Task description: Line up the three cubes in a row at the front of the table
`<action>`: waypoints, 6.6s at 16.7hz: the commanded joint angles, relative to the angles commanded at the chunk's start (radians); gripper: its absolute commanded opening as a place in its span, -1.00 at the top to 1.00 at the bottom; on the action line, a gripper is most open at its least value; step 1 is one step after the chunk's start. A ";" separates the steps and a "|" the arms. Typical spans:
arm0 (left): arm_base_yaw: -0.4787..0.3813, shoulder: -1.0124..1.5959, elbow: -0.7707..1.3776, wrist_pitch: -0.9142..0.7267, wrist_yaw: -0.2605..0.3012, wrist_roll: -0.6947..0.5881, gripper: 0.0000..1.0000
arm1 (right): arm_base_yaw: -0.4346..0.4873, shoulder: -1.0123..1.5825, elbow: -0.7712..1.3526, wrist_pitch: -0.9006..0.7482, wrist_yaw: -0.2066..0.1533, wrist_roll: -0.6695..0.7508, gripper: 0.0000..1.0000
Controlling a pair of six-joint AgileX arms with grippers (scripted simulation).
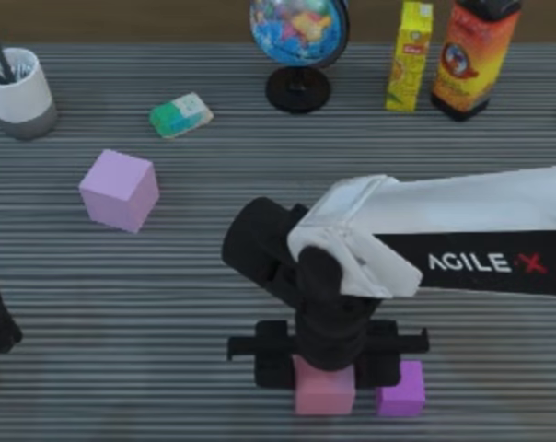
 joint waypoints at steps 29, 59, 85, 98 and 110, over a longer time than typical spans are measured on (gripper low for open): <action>0.000 0.000 0.000 0.000 0.000 0.000 -1.00 | 0.010 -0.099 0.155 -0.252 -0.001 0.000 -1.00; -0.191 2.159 1.912 -1.243 0.032 0.180 -1.00 | -0.834 -1.909 -1.220 0.714 0.040 -0.858 -1.00; -0.187 2.442 1.883 -1.012 0.006 0.177 -0.85 | -0.903 -2.038 -1.309 0.828 -0.018 -0.913 -1.00; -0.187 2.442 1.883 -1.012 0.006 0.177 1.00 | -0.903 -2.038 -1.309 0.828 -0.018 -0.913 -1.00; -0.177 2.414 1.942 -1.087 0.007 0.173 1.00 | -0.903 -2.038 -1.309 0.828 -0.018 -0.913 -1.00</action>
